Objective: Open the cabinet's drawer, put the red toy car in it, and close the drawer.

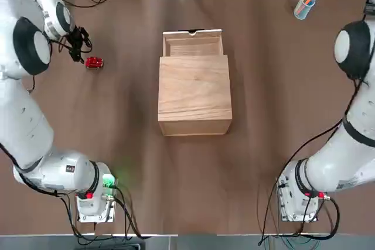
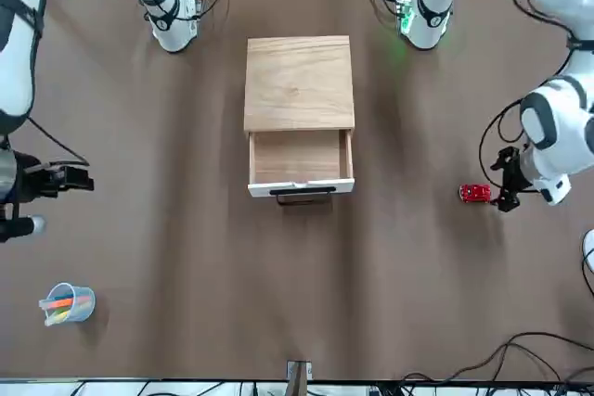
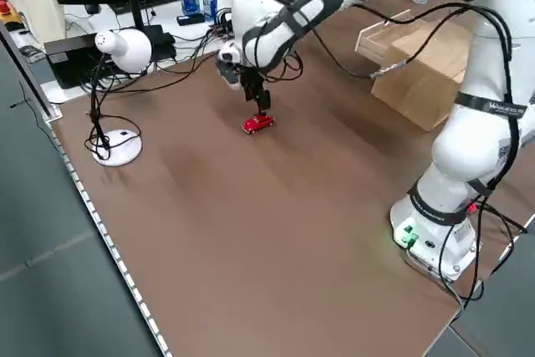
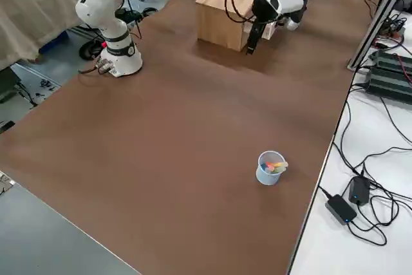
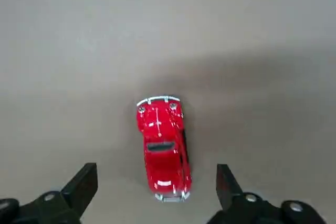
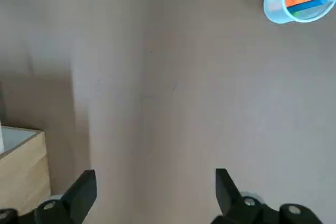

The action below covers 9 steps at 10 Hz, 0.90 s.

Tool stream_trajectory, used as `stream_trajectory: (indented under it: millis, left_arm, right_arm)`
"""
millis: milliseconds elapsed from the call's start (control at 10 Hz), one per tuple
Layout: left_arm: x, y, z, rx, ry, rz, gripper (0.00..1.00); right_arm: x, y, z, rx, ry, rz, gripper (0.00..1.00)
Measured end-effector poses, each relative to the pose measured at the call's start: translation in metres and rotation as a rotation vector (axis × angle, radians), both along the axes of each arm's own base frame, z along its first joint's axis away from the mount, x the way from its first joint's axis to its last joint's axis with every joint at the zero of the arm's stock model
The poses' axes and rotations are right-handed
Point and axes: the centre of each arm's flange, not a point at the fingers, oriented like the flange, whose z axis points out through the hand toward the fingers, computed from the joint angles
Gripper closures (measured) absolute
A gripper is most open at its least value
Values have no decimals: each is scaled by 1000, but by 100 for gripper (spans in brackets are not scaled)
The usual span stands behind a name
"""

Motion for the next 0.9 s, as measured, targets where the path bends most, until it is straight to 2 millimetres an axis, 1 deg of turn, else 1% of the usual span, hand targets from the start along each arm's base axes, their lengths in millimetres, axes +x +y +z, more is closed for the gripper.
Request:
stream_trajectory:
  millis: [100,200,400,500,600,700,800,900]
  left_arm:
    - [-3,3,-12,10,-5,13,0]
    - [-8,5,-22,20,-8,19,0]
    - [-10,3,-28,31,-19,16,0]
    - [-9,0,-31,37,-29,10,0]
    - [-9,-5,-39,41,-31,0,0]
    - [-9,-11,-47,42,-28,-9,0]
    - [-9,-14,-53,43,-22,-14,0]
    - [-10,-16,-56,41,-20,-14,3]
  right_arm:
    - [-8,0,5,13,-27,-25,0]
    - [-20,-3,16,28,-55,-44,0]
    - [-48,-17,43,33,-86,-62,0]
    - [-60,-21,50,33,-90,-73,0]
    - [-68,-24,53,34,-91,-82,0]
    - [-72,-24,54,30,-92,-98,0]
    - [-72,-23,54,23,-92,-115,0]
    - [-72,-22,55,18,-94,-136,0]
